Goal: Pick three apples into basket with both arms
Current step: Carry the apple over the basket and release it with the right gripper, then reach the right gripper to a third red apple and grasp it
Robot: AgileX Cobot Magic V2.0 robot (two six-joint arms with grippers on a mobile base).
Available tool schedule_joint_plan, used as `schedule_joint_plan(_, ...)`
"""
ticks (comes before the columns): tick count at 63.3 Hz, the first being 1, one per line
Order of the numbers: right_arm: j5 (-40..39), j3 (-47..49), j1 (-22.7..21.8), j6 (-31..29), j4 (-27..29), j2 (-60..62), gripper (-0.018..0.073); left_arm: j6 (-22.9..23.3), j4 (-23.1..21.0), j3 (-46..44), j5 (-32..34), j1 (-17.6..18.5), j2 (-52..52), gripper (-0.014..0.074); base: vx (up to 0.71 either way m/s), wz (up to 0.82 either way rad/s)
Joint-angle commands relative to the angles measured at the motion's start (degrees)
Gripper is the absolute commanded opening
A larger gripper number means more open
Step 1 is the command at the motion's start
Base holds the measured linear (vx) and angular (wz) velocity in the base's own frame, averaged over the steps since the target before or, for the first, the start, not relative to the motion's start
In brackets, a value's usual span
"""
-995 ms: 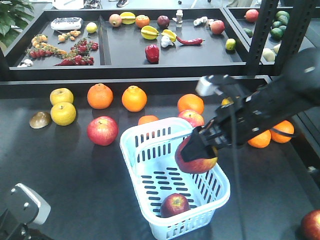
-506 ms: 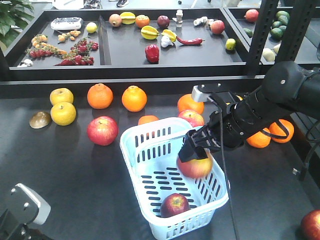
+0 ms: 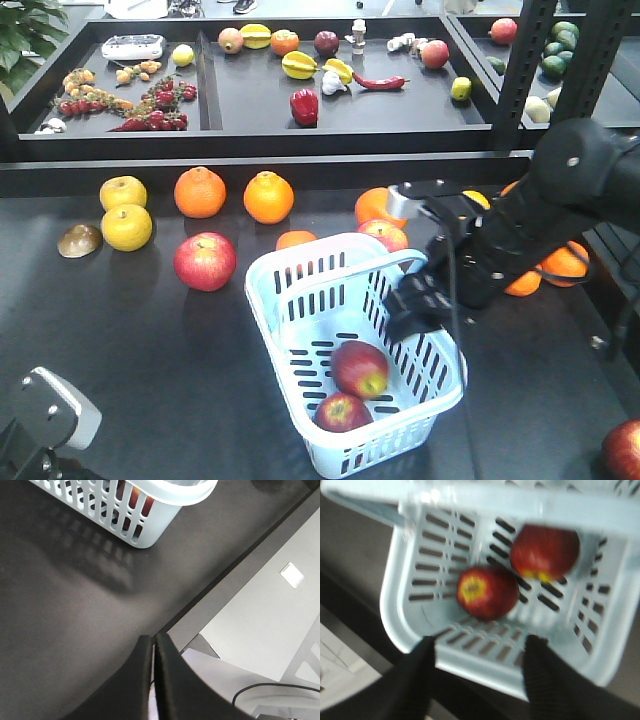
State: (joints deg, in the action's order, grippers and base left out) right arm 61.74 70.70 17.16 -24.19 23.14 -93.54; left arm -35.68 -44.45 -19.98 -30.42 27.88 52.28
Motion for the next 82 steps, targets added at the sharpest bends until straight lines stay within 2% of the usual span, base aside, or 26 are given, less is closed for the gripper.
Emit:
schedule_joint_plan(1, 1.22, 1.64, -0.21, 4.62, -7.62, 5.0, 0.0095, 0.59, -1.9, -1.09, 0.85, 0.18, -0.72, -0.0006, 0.0, 0.0)
schedule_joint_plan(4, 0.53, 1.64, -0.21, 8.38, -13.75, 6.18, -0.0008, 0.59, -1.9, -1.09, 0.85, 0.18, -0.72, -0.0006, 0.0, 0.0)
schedule_joint_plan(5, 0.37, 1.64, -0.21, 9.77, -15.62, 6.47, -0.0016, 0.59, -1.9, -1.09, 0.85, 0.18, -0.72, -0.0006, 0.0, 0.0)
schedule_joint_plan(15, 0.94, 0.97, -0.21, 25.33, -34.17, 8.3, -0.0009, 0.59, -1.9, -1.09, 1.04, 0.18, -0.72, -0.0006, 0.0, 0.0)
schedule_joint_plan(20, 1.76, -1.19, -0.82, 28.82, -39.97, 8.75, -0.0009, 0.59, -1.9, -1.09, 1.04, 0.18, -0.72, -0.0006, 0.0, 0.0)
schedule_joint_plan(25, 1.25, -4.51, -3.72, 29.99, -40.31, 9.13, -0.0009, 0.59, -1.9, -1.09, 1.04, 0.18, -0.72, -0.0006, 0.0, 0.0)
schedule_joint_plan(34, -5.23, -13.96, -14.92, 30.73, -36.72, 9.28, -0.0009, 0.59, -1.9, -1.09, 0.93, 0.18, -0.72, -0.0006, 0.0, 0.0)
schedule_joint_plan(41, -7.84, -17.9, -22.36, 29.22, -35.7, 9.28, -0.0007, 0.59, -1.9, -1.09, 0.99, 0.18, -0.72, -0.0006, 0.0, 0.0)
schedule_joint_plan(49, -8.73, -18.33, -28.41, 26.0, -32.2, 9.28, 0.0023, 0.59, -1.9, -1.09, 0.99, 0.18, -0.72, -0.0006, 0.0, 0.0)
schedule_joint_plan(58, -8.78, -18.33, -32.25, 19.5, -26.98, 8.93, 0.0148, 0.59, -1.9, -1.09, 0.99, 0.18, -0.72, -0.0006, 0.0, 0.0)
schedule_joint_plan(64, -8.43, -18.33, -33.38, 18.23, -26.44, 8.09, 0.0302, 0.59, -1.9, -1.09, 0.93, 0.18, -0.72, -0.0006, 0.0, 0.0)
schedule_joint_plan(74, -8.52, -18.33, -33.32, 21.24, -28.04, 6.01, 0.061, 0.59, -1.9, -1.09, 0.98, 0.18, -0.72, -0.0006, 0.0, 0.0)
schedule_joint_plan(80, -8.39, -18.33, -33.32, 24.19, -29.46, 4.01, 0.0727, 0.59, -1.9, -1.09, 0.98, 0.18, -0.72, -0.0006, 0.0, 0.0)
schedule_joint_plan(82, -8.39, -18.33, -33.32, 25.21, -30.21, 3.31, 0.0729, 0.59, -1.9, -1.09, 0.98, 0.18, -0.72, -0.0006, 0.0, 0.0)
